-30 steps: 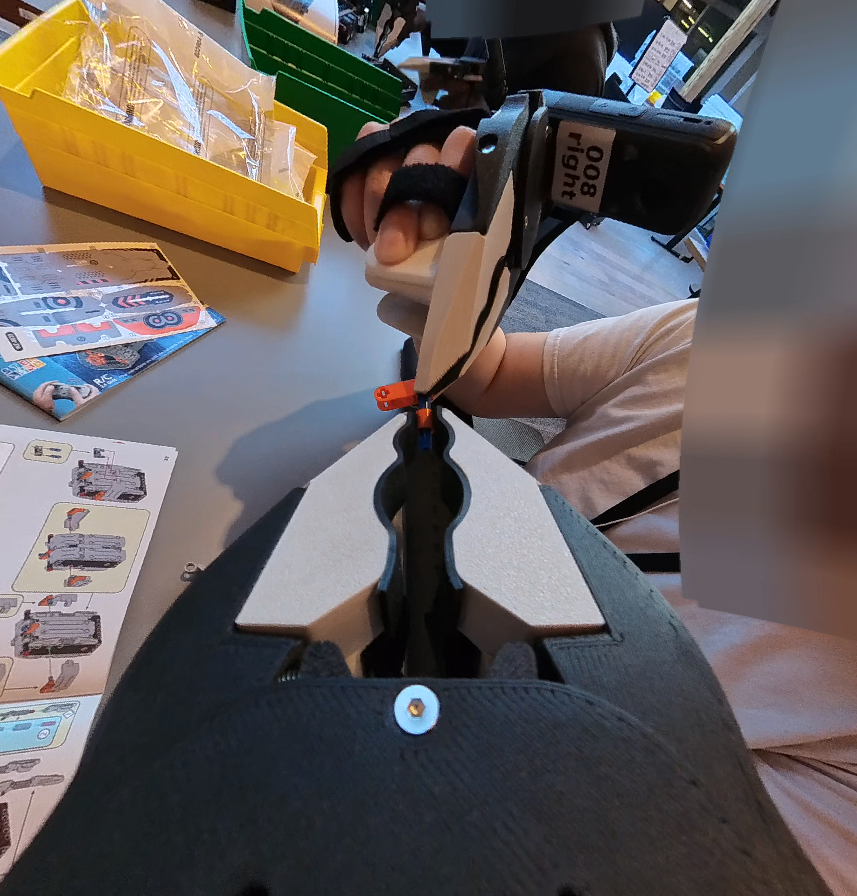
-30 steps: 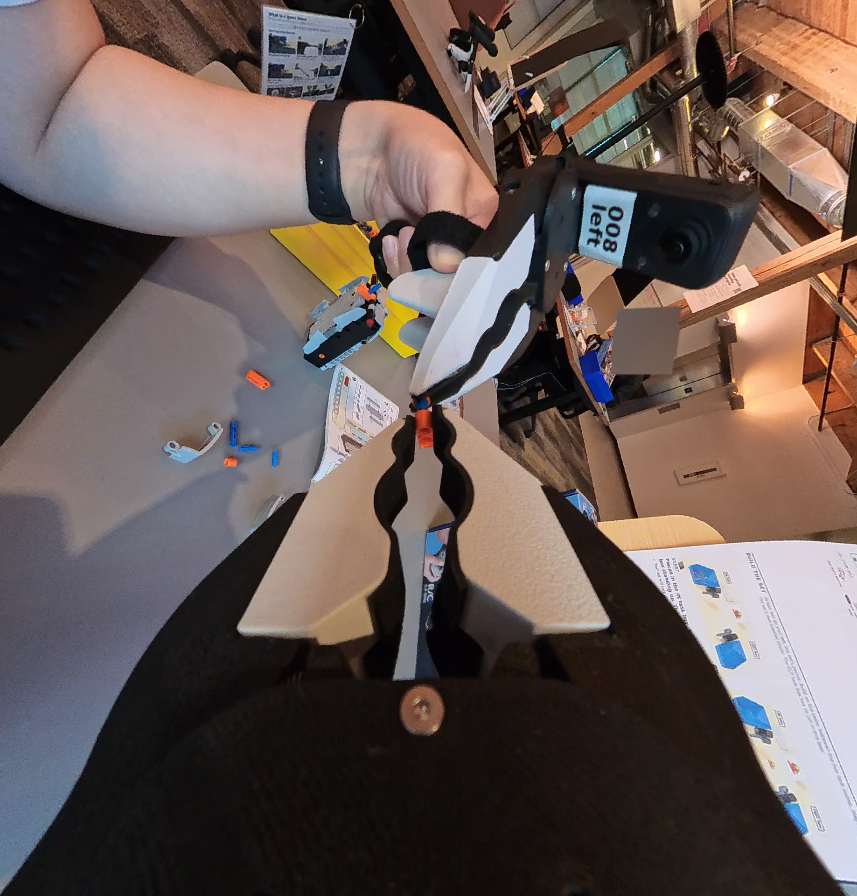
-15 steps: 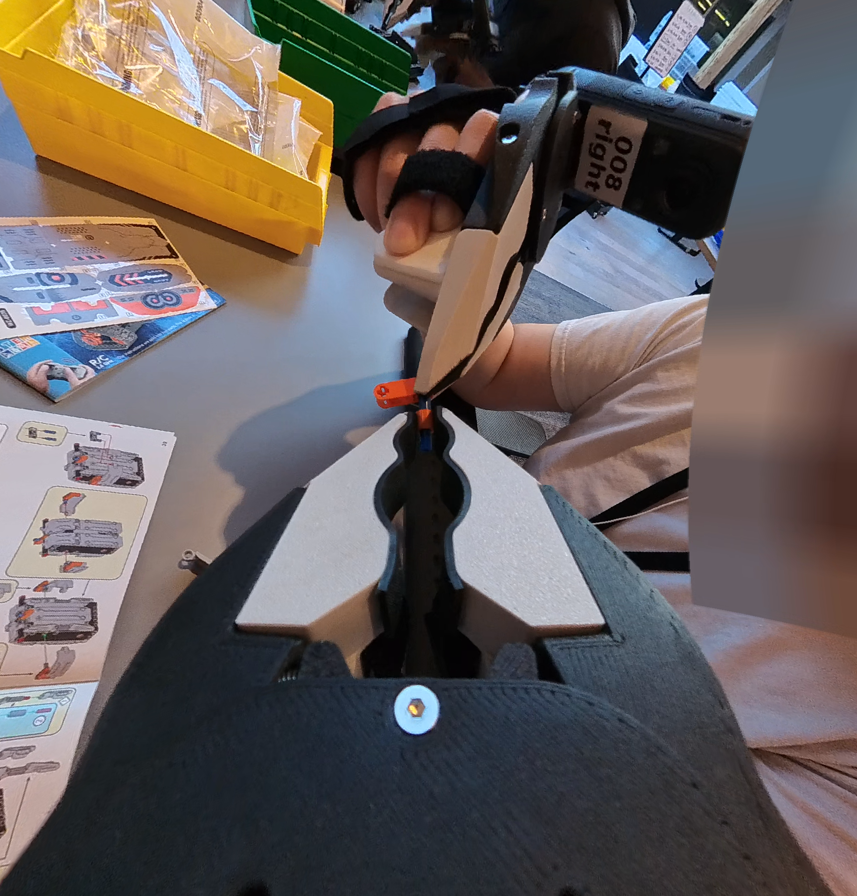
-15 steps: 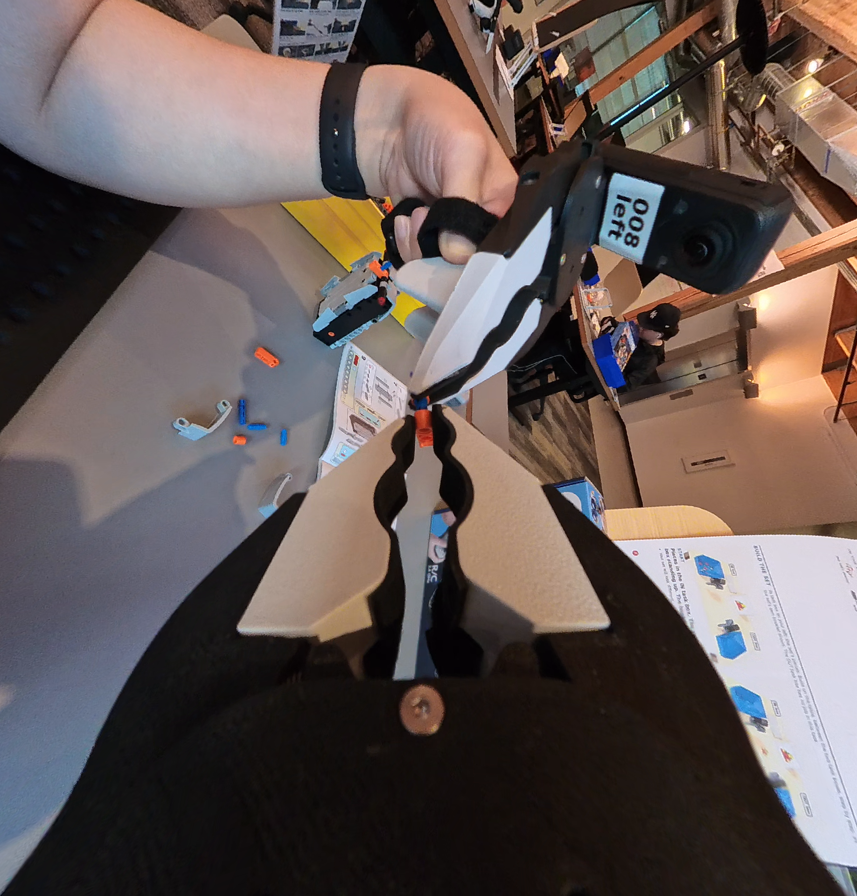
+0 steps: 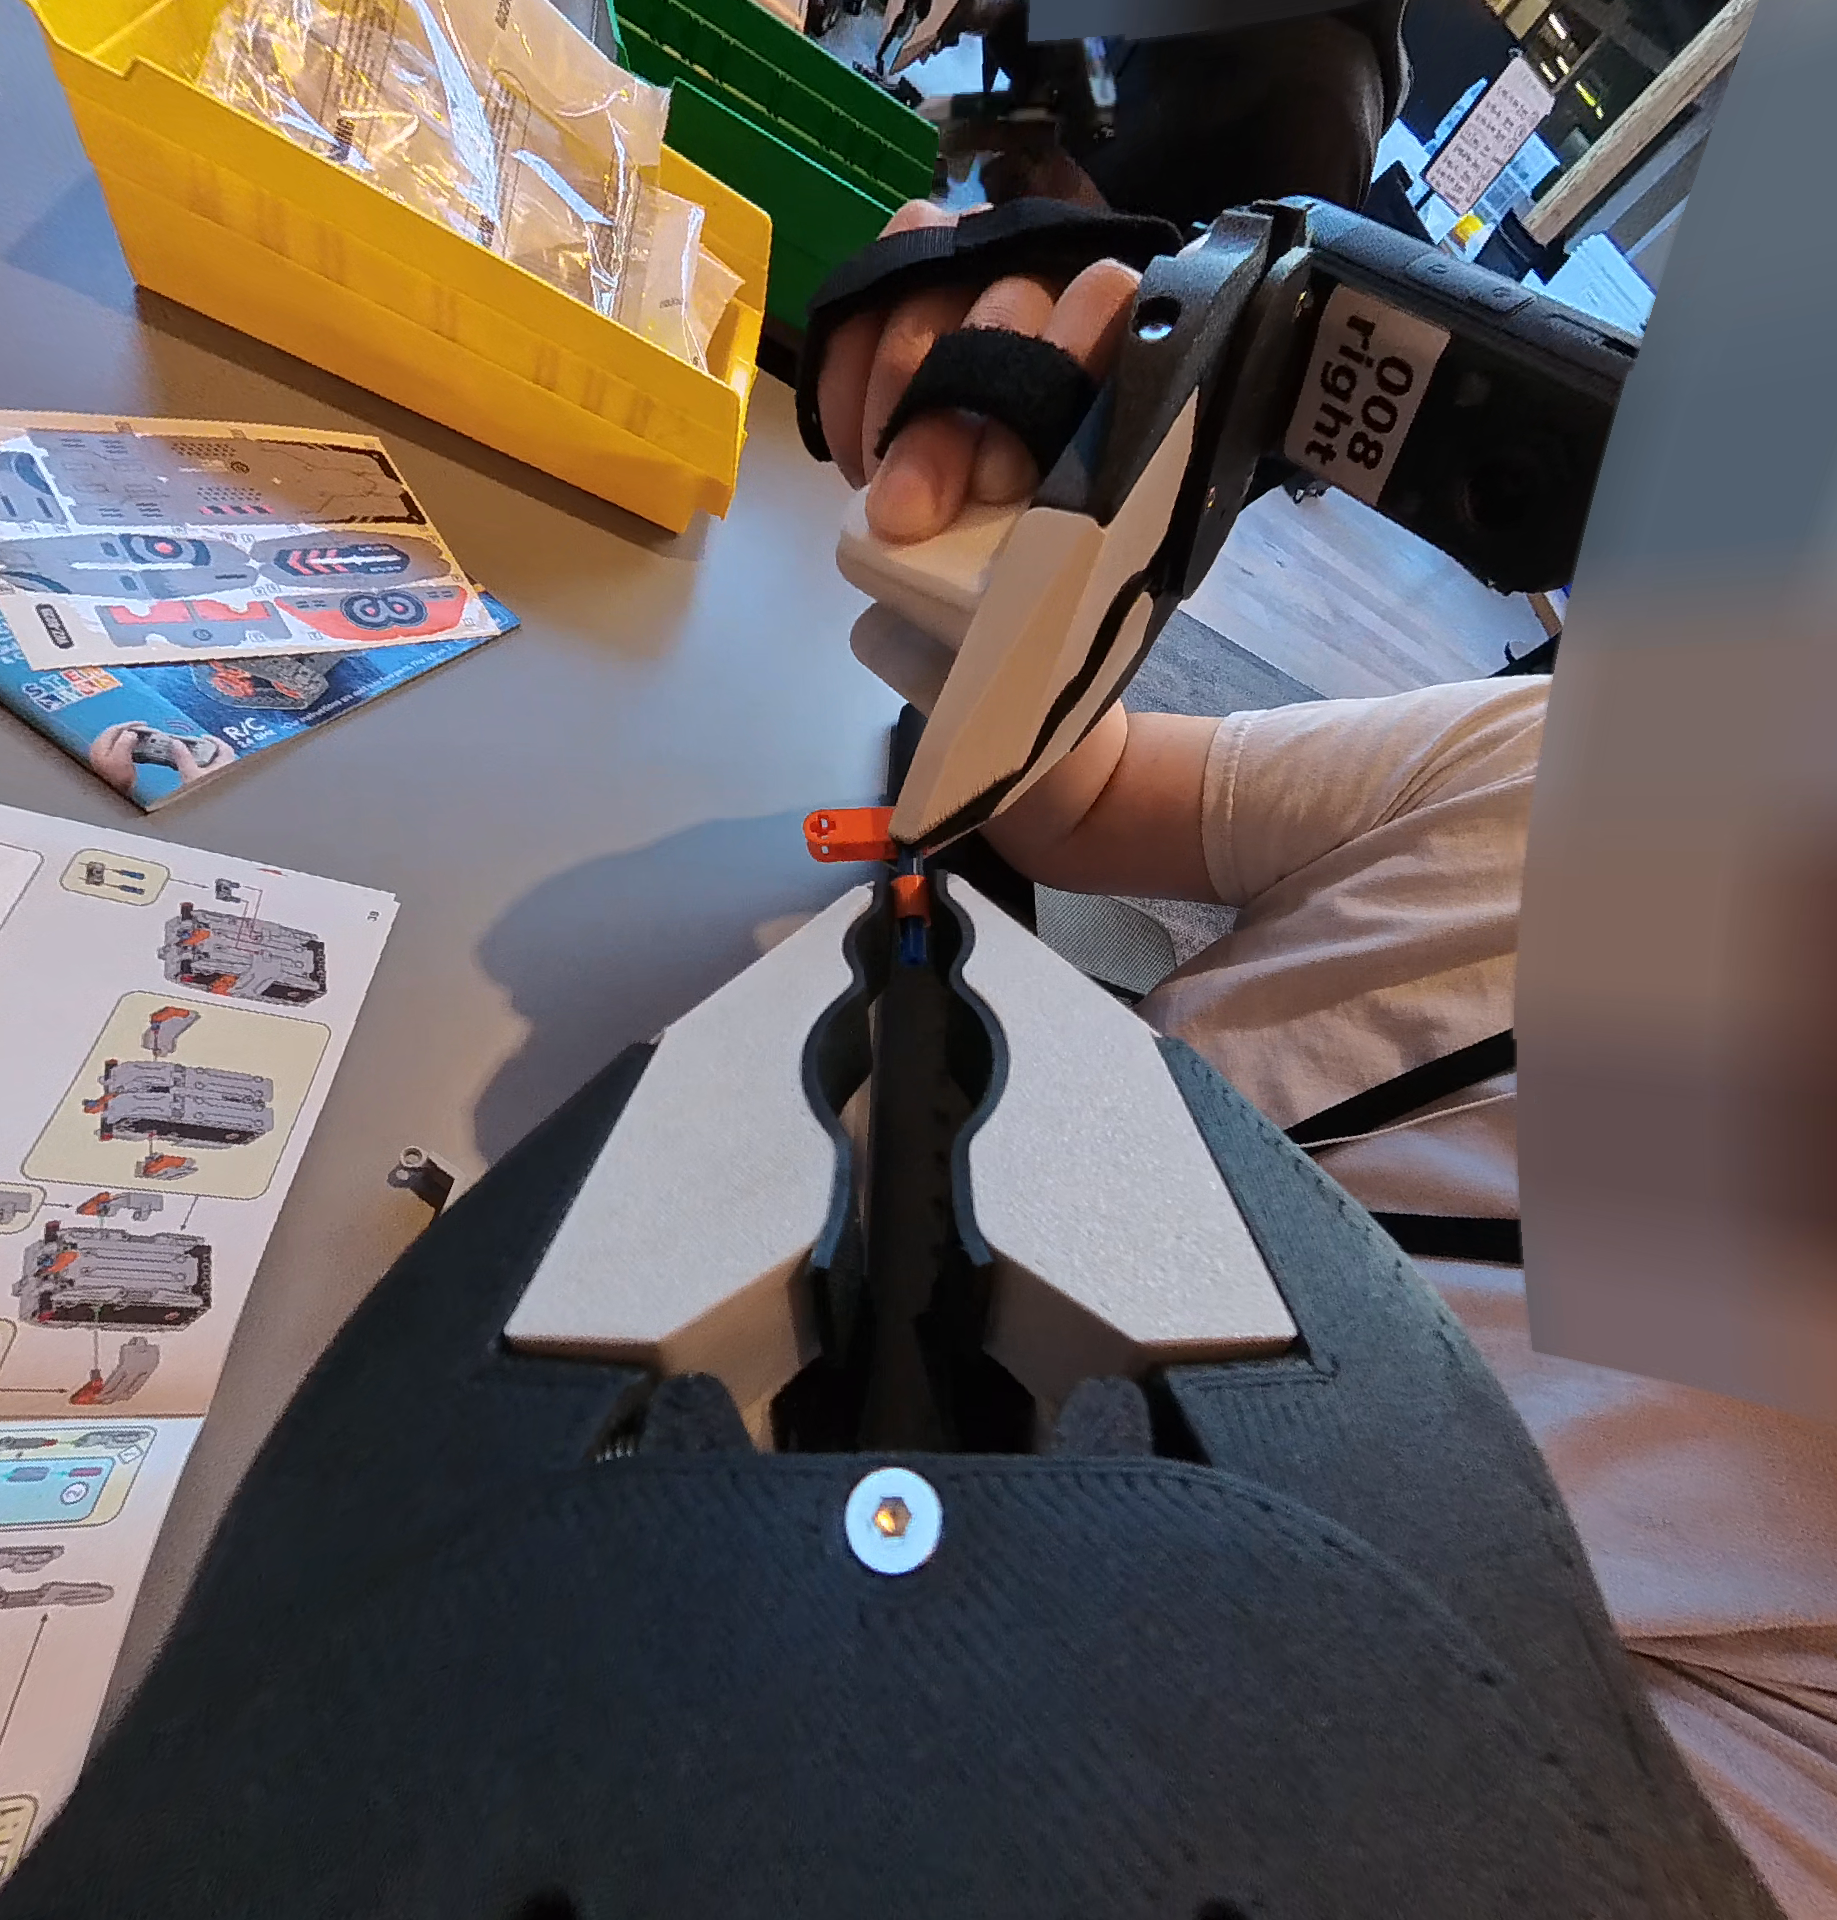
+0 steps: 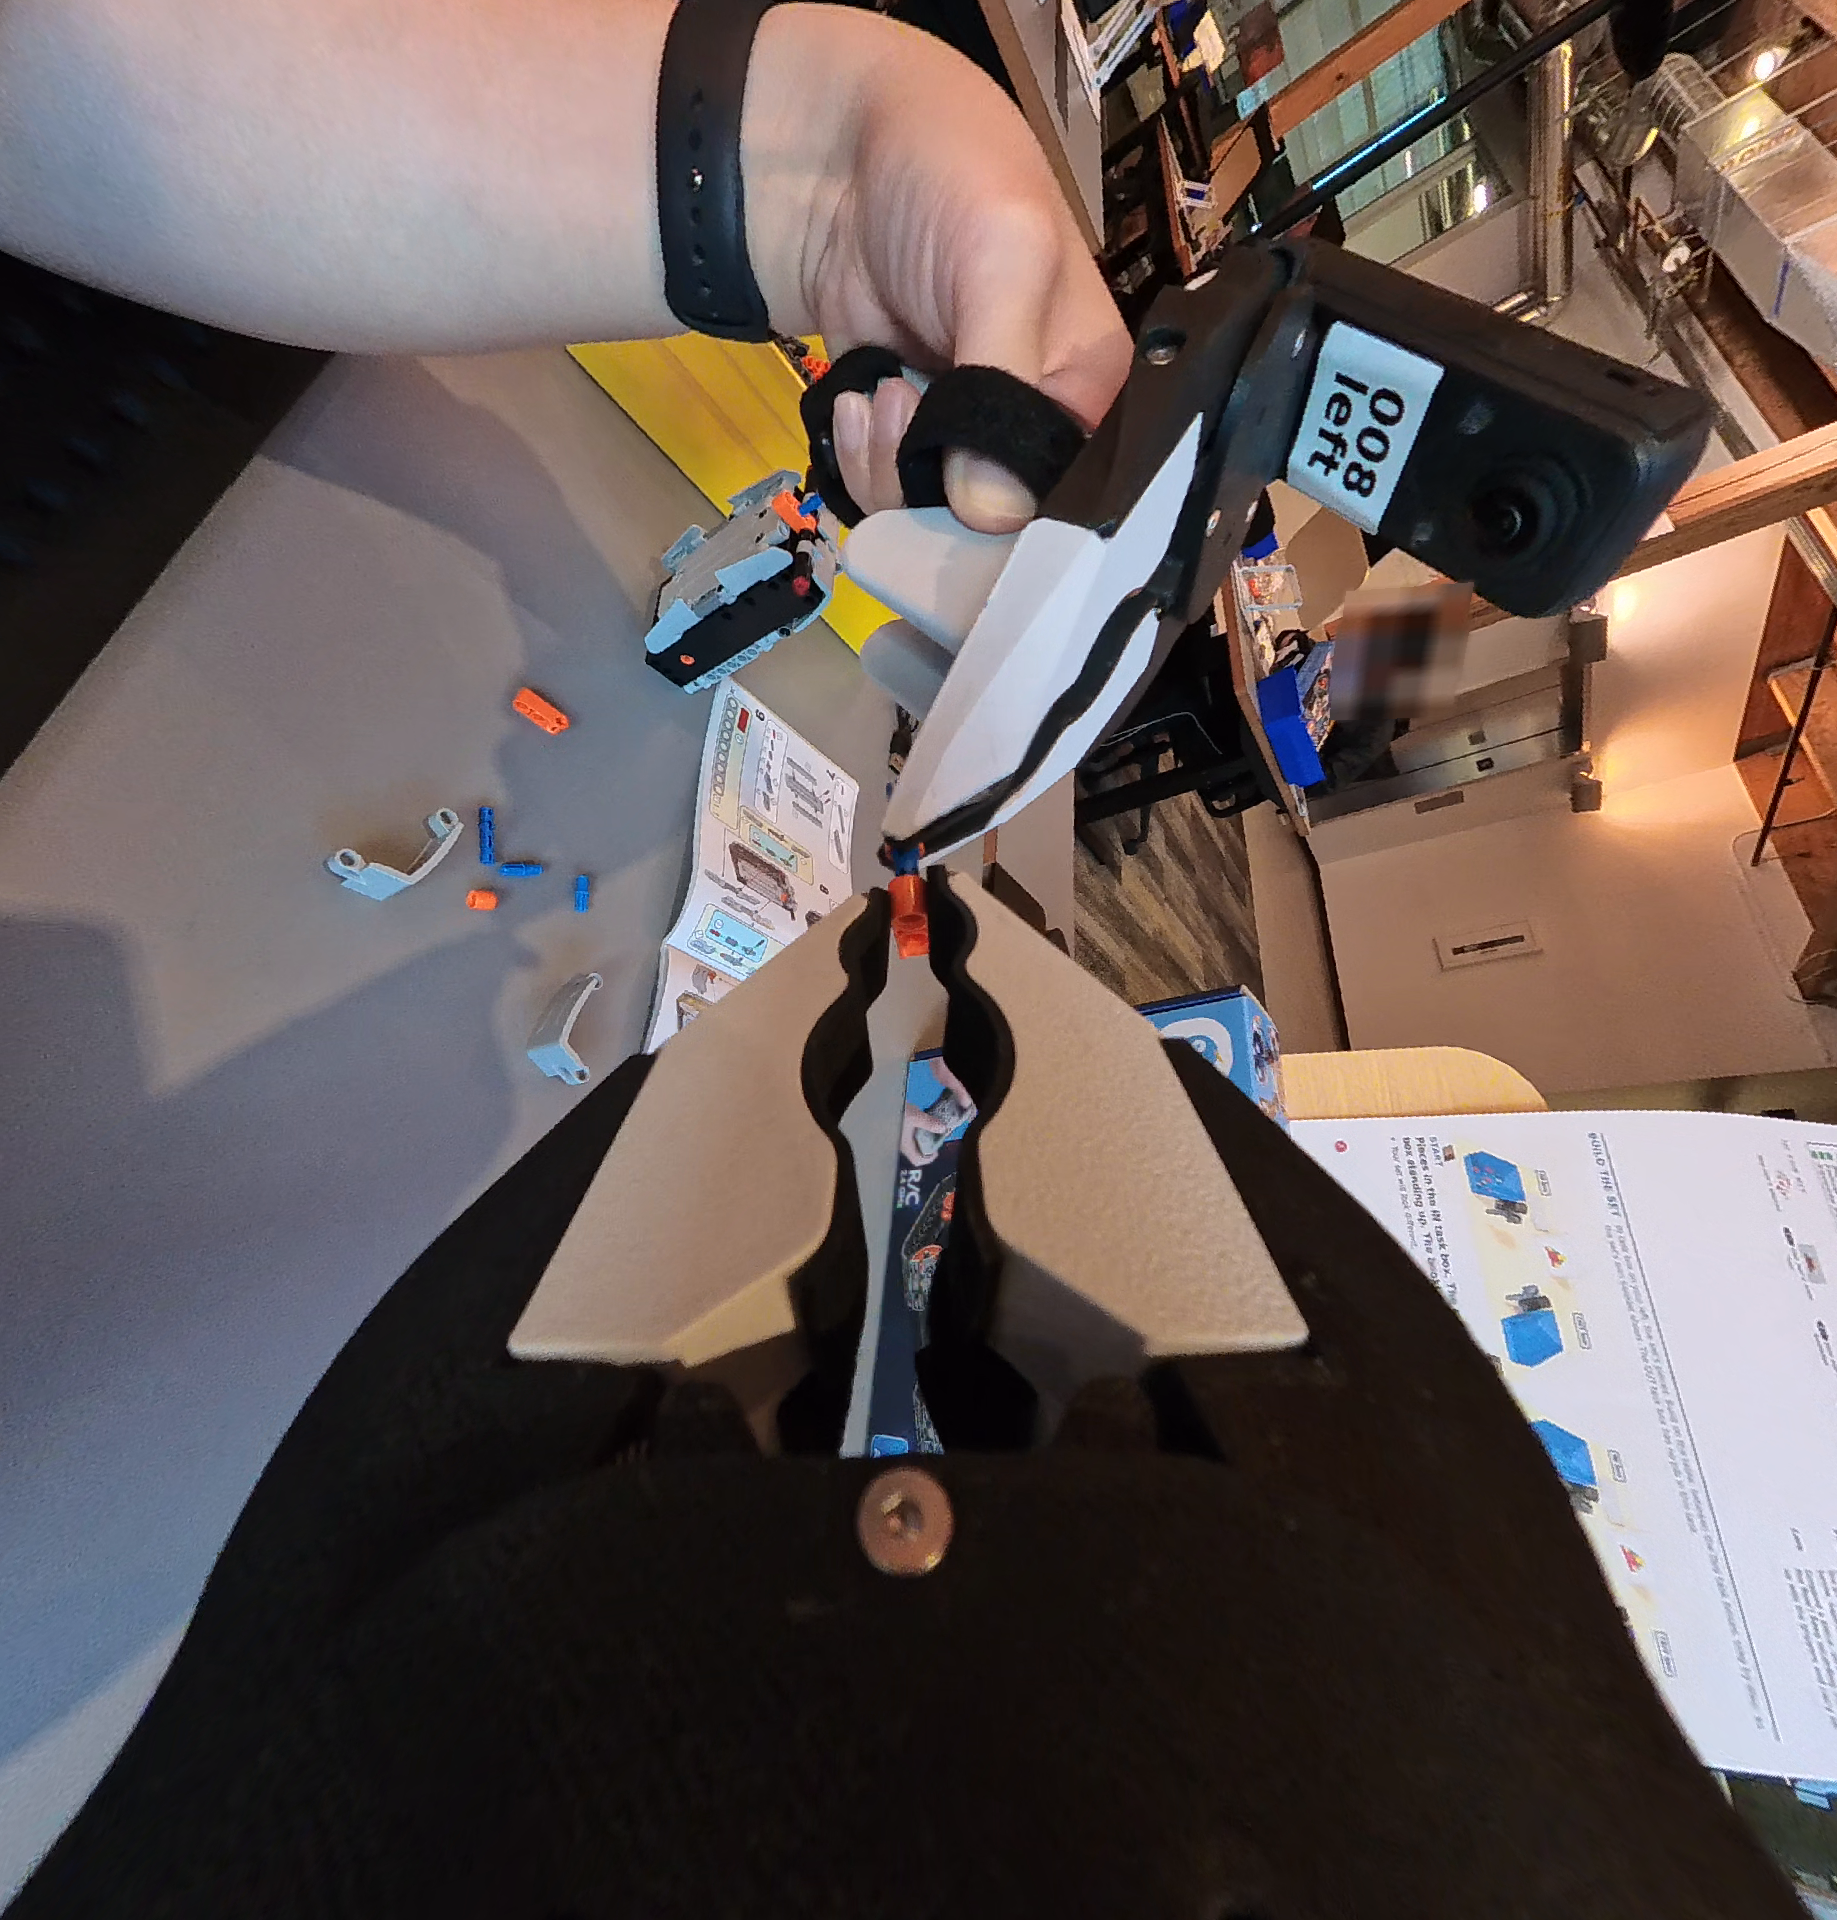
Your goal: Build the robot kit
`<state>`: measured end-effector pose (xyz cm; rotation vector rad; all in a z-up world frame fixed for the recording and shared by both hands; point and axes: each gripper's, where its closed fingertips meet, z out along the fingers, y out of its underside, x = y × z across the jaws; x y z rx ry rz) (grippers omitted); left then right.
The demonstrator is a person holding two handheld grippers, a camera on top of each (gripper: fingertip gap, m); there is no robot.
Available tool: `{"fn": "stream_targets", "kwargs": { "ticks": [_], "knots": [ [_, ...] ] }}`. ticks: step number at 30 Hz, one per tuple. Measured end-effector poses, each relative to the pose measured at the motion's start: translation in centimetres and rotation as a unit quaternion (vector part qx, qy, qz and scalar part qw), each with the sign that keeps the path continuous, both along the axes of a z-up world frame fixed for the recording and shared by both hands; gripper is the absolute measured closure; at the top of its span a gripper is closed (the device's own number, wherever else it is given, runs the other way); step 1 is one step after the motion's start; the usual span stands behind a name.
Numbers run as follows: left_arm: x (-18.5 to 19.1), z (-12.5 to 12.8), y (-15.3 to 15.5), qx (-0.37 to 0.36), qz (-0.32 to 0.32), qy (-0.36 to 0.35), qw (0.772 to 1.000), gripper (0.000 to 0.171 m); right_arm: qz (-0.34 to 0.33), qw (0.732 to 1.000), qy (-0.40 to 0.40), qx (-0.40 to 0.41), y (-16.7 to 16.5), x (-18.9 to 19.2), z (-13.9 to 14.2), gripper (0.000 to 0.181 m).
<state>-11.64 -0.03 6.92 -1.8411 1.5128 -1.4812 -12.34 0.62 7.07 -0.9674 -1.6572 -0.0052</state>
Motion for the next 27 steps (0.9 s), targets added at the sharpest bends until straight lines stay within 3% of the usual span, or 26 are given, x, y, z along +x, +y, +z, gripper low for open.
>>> {"fn": "stream_targets", "kwargs": {
  "ticks": [18, 27],
  "knots": [
    [-0.1, -0.46, 0.11, -0.001, 0.004, 0.013, 1.0, 0.166, -0.001, 1.0, -0.009, 0.0, 0.22, -0.06, -0.4, 0.175],
    [-0.1, -0.27, -0.62, -0.005, -0.015, 0.009, 1.0, 0.166, 0.038, 0.998, 0.016, -0.038, -0.64, -0.14, -0.24, 0.175]
  ]
}}
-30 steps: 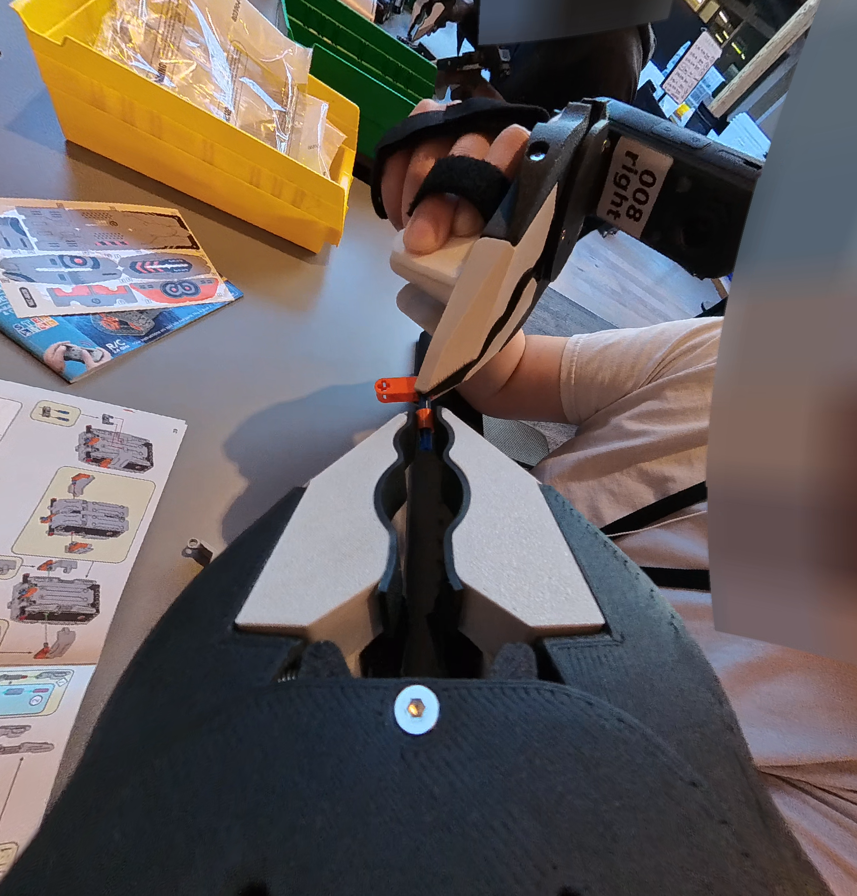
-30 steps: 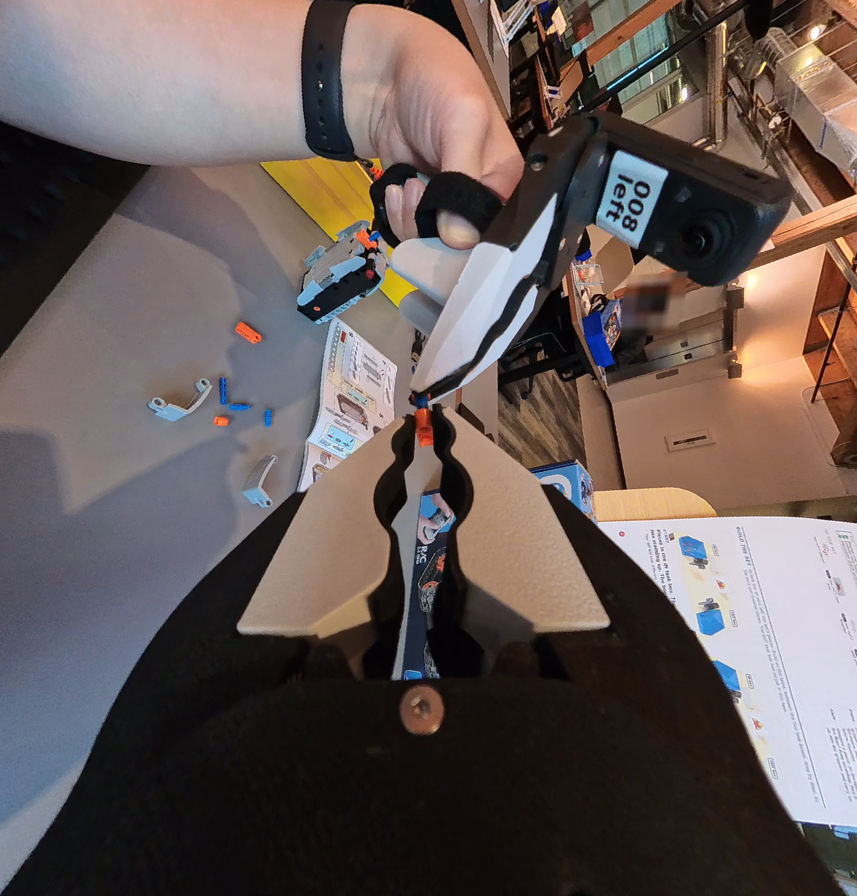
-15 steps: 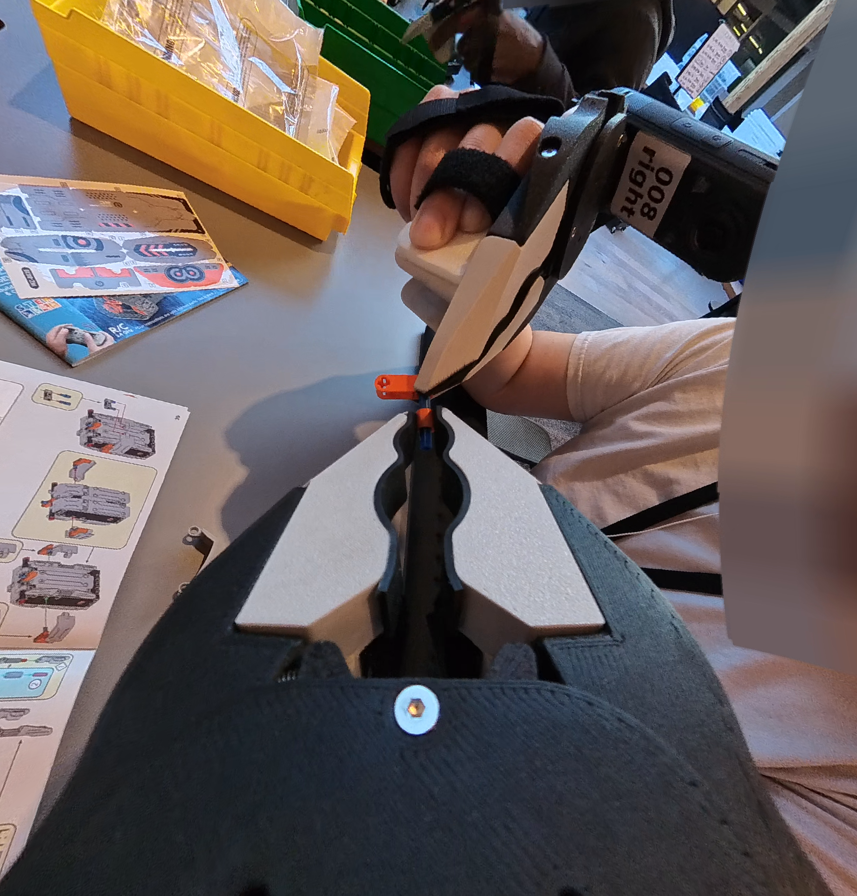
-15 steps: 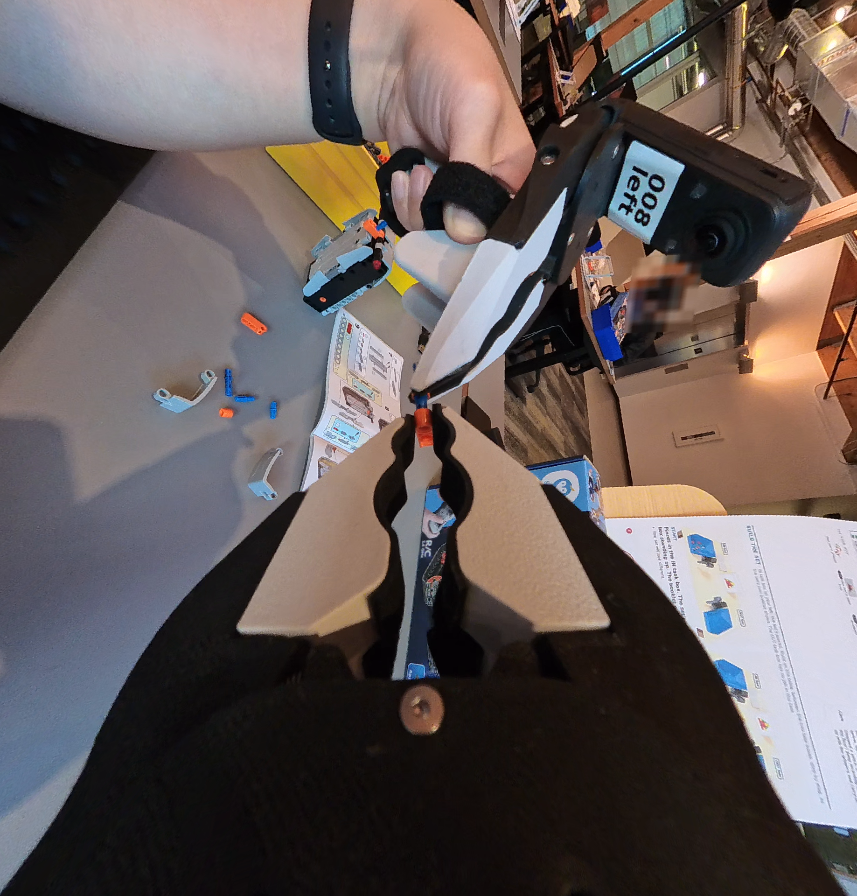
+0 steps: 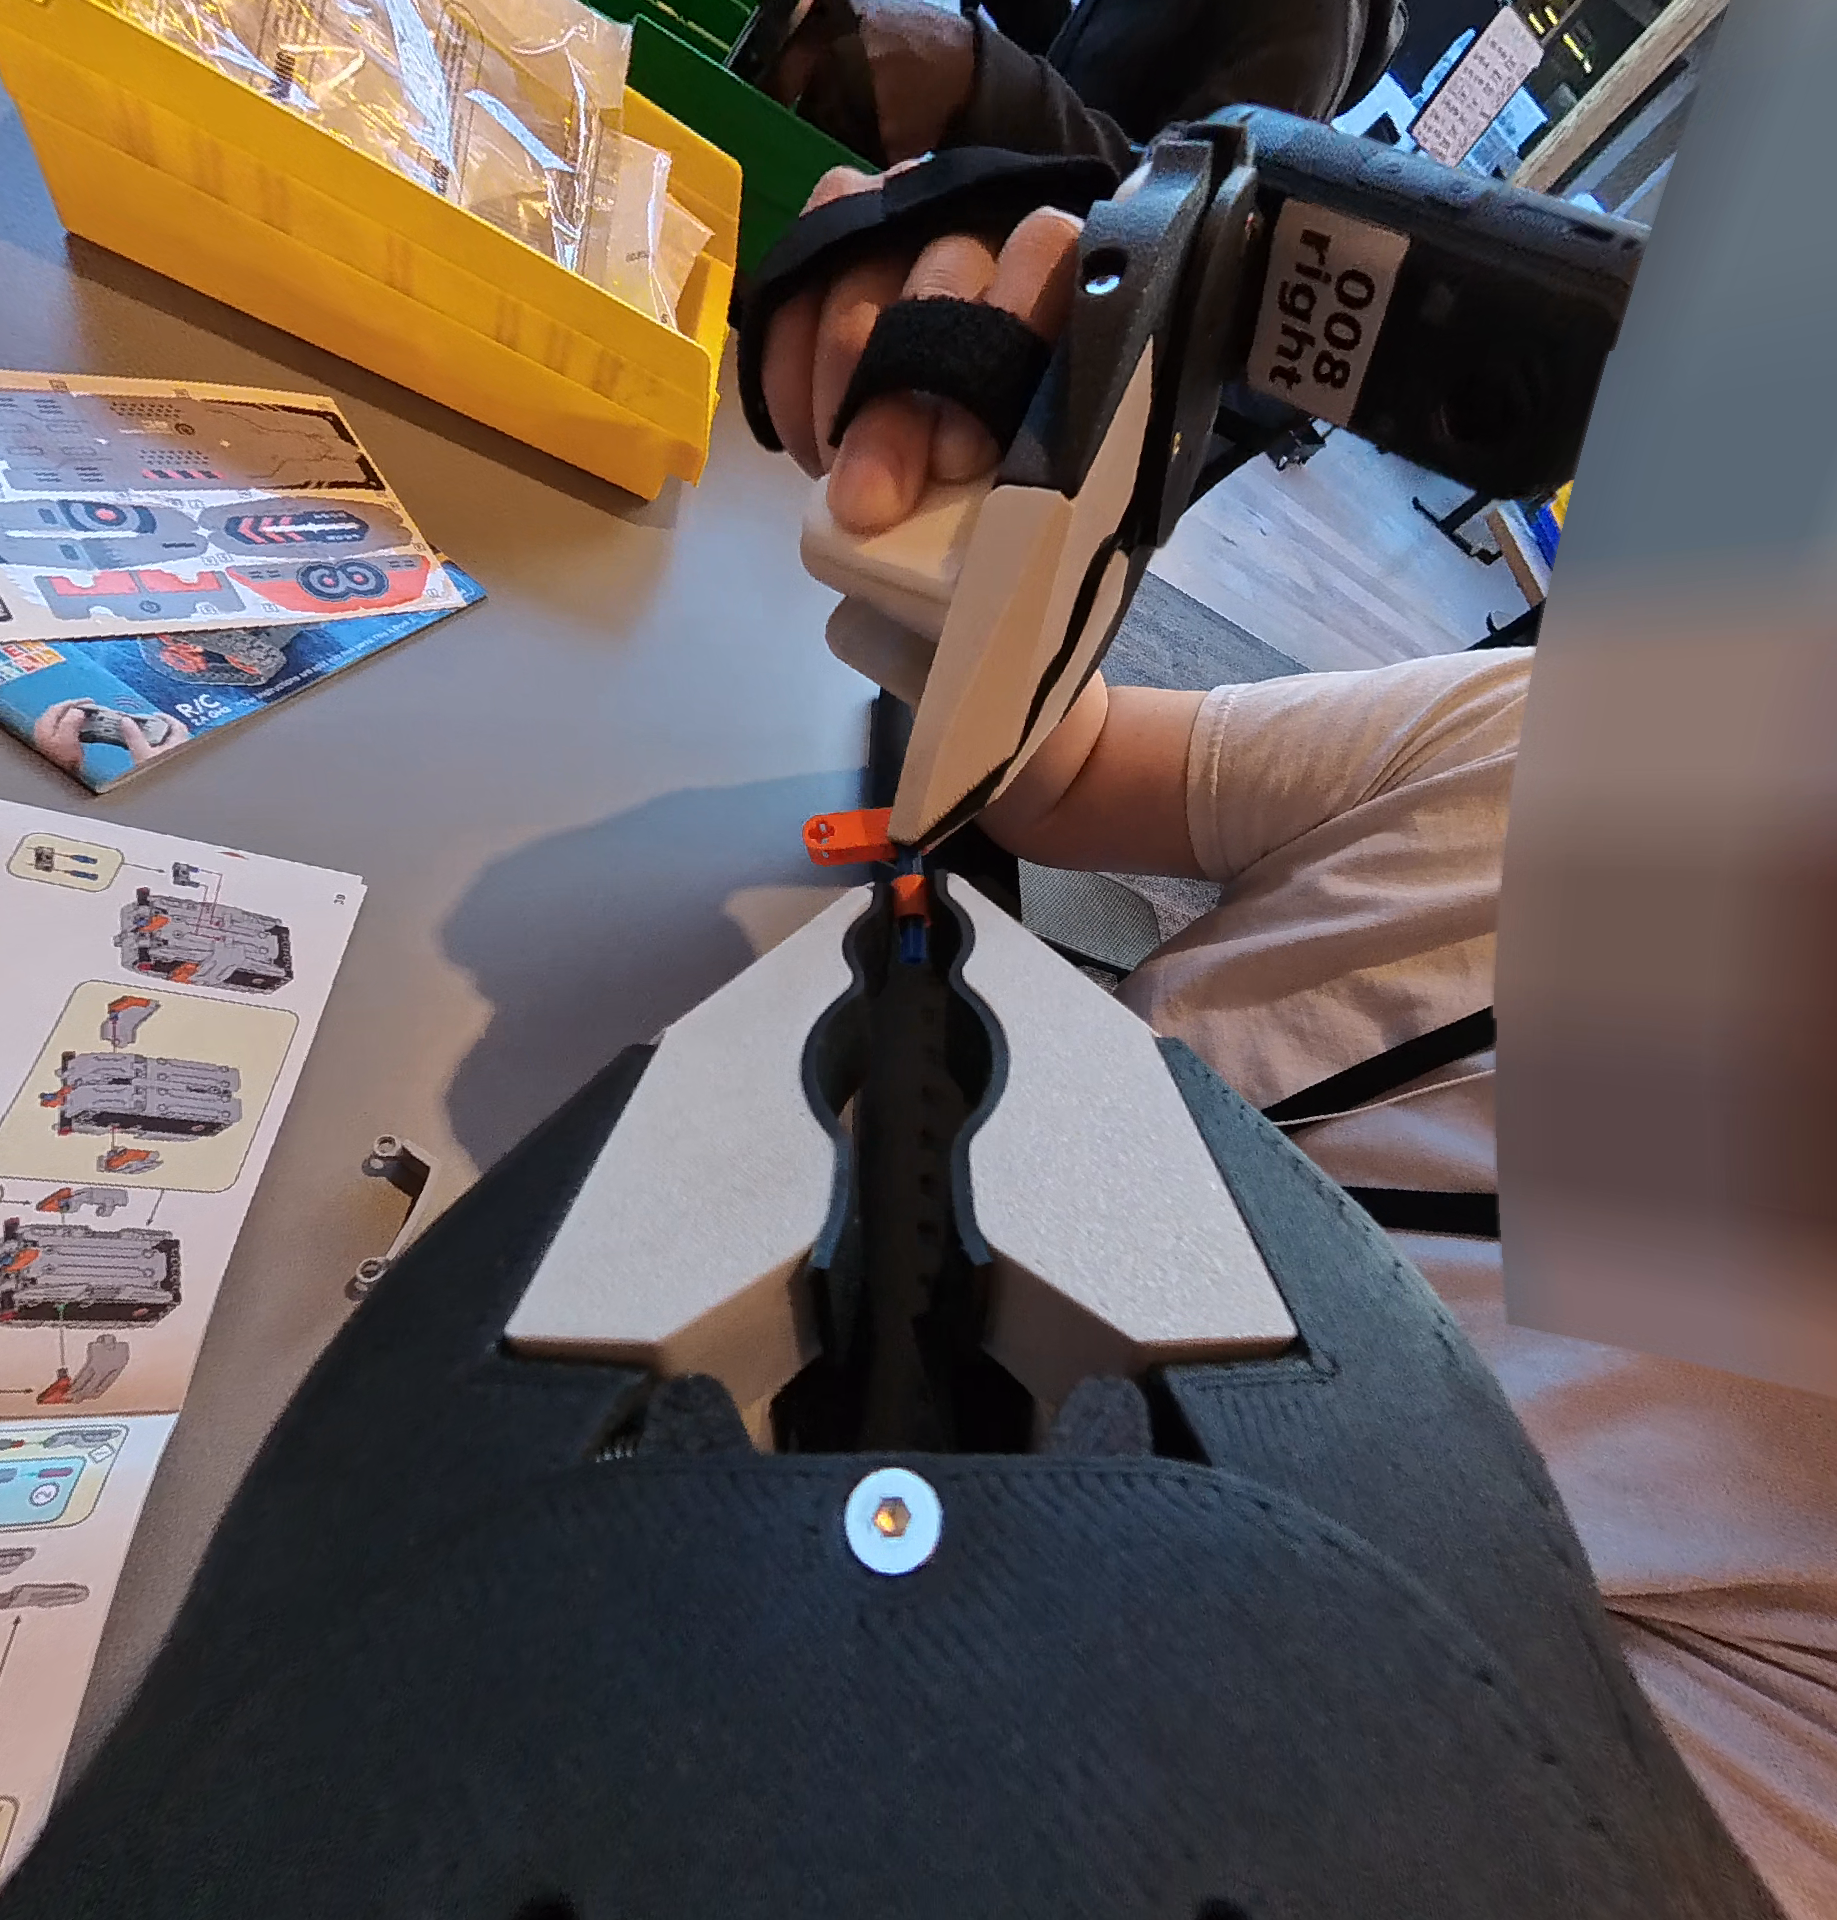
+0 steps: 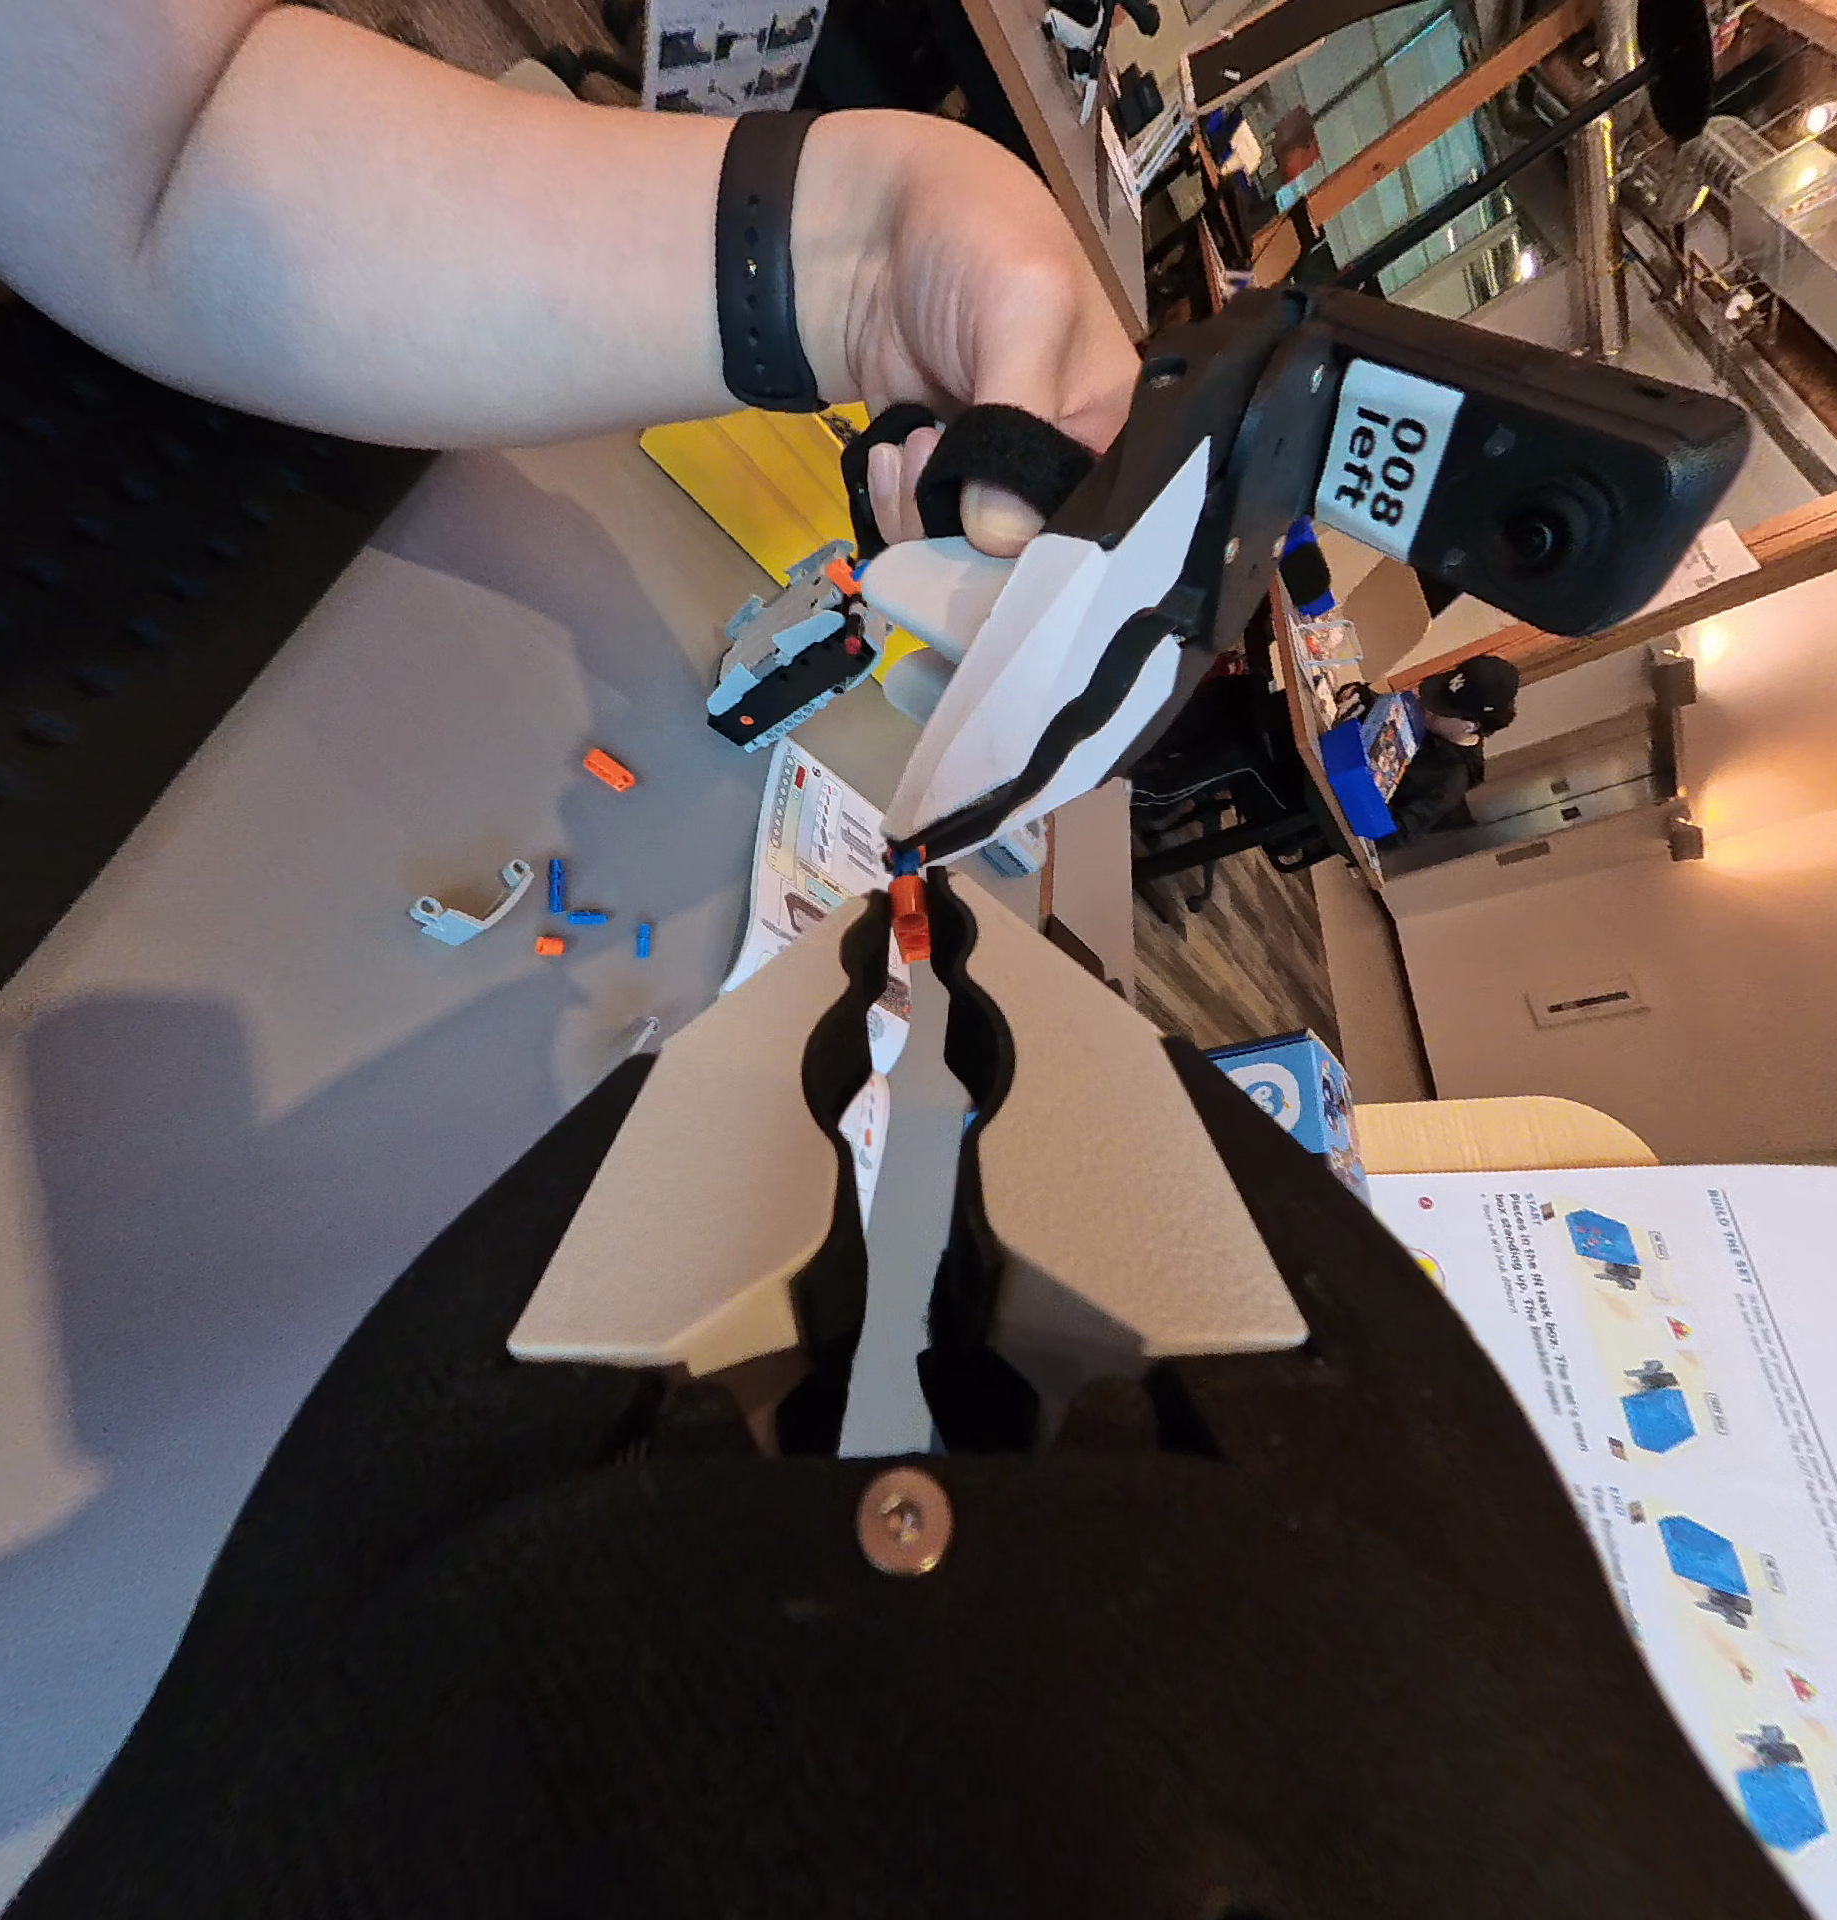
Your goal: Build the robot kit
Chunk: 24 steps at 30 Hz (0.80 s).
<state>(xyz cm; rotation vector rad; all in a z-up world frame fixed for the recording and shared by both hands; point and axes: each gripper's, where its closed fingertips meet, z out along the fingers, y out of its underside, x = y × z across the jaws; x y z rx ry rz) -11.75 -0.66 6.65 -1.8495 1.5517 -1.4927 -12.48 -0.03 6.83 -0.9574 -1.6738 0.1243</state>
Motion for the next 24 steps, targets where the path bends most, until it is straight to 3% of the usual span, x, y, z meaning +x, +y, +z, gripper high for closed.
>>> {"fn": "stream_targets", "kwargs": {
  "ticks": [13, 24],
  "knots": [
    [0.4, 1.1, 1.1, -0.001, 0.034, -0.026, 0.999, 0.166, -0.008, 0.998, 0.054, -0.031, 1.0, 0.3, 1.1, 0.175],
    [-0.1, -0.9, 1.6, 0.001, 0.041, 0.025, 0.999, 0.166, -0.037, 0.999, -0.016, 0.012, 1.7, -0.1, -0.9, 0.175]
  ]
}}
